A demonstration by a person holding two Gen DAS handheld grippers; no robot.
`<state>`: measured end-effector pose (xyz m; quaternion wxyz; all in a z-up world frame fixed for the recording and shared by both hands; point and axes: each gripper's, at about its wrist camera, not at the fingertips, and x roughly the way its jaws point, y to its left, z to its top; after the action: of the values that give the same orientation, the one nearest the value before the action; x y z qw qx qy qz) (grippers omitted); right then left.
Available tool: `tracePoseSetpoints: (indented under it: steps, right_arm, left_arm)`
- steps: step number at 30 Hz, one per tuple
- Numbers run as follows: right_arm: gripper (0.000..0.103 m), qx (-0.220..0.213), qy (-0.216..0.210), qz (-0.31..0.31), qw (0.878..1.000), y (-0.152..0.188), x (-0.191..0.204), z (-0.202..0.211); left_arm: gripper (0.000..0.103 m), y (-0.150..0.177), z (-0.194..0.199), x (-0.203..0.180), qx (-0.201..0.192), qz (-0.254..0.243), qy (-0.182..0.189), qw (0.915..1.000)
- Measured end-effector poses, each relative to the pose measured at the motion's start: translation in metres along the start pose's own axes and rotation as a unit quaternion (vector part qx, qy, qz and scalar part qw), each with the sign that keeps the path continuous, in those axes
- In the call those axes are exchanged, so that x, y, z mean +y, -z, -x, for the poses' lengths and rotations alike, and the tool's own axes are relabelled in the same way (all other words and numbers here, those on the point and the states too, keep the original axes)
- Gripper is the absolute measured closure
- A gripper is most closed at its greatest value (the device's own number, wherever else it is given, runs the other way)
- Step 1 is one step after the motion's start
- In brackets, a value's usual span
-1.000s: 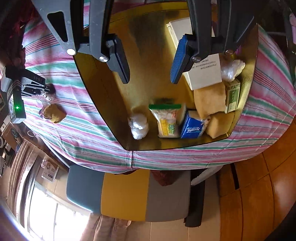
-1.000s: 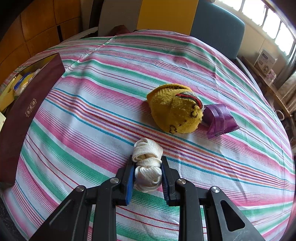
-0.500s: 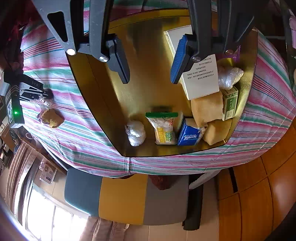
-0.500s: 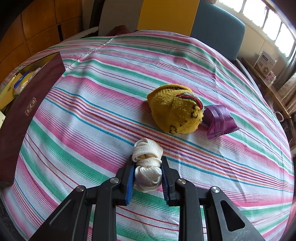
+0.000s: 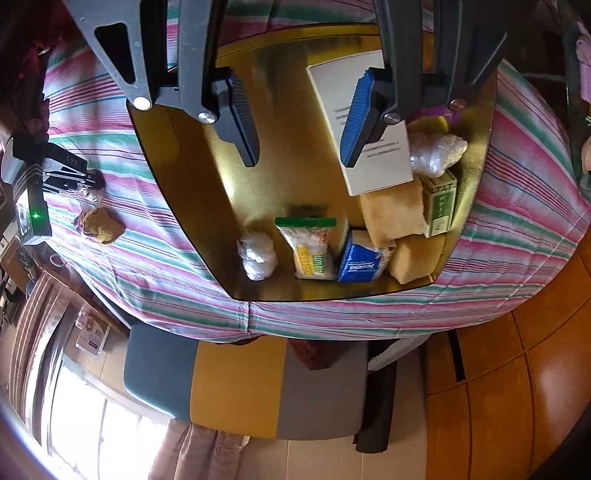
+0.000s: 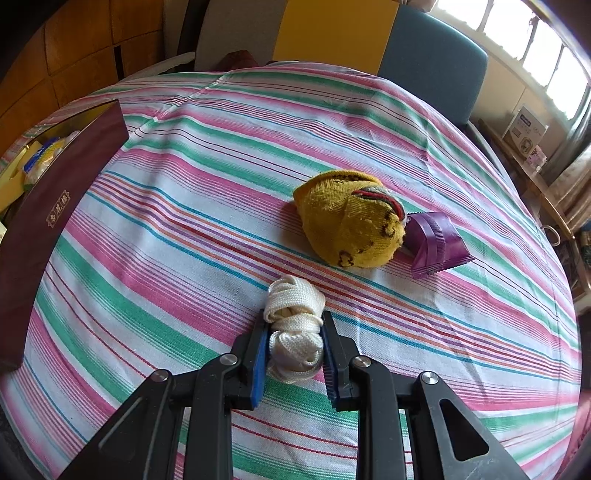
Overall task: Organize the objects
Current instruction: 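Carry the white bundle into the gold tray and open the right tool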
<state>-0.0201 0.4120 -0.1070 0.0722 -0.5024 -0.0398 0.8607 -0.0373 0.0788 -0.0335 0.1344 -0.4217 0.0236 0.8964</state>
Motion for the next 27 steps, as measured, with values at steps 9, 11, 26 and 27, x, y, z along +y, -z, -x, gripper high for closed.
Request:
tracePoseSetpoints:
  steps: [9,11,26,27]
  right_arm:
    - [0.079,-0.001,-0.033,-0.062,0.998,-0.023,0.016,0.037]
    - [0.079,-0.023,-0.063,-0.060,0.996,-0.036,0.032,0.057]
    - [0.079,0.007,-0.213,0.040,0.976,-0.098,0.264,0.033]
    - [0.078,0.013,-0.219,0.035,0.975,-0.100,0.272,0.025]
  left_arm:
    - [0.057,0.000,0.011,0.040,-0.011,0.028,-0.015,0.9994]
    - [0.057,-0.001,0.014,0.060,-0.016,0.047,-0.030,0.9983]
    - [0.057,0.009,0.010,0.116,-0.004,0.102,-0.059,0.9930]
    - [0.057,0.010,0.009,0.116,-0.002,0.102,-0.059,0.9930]
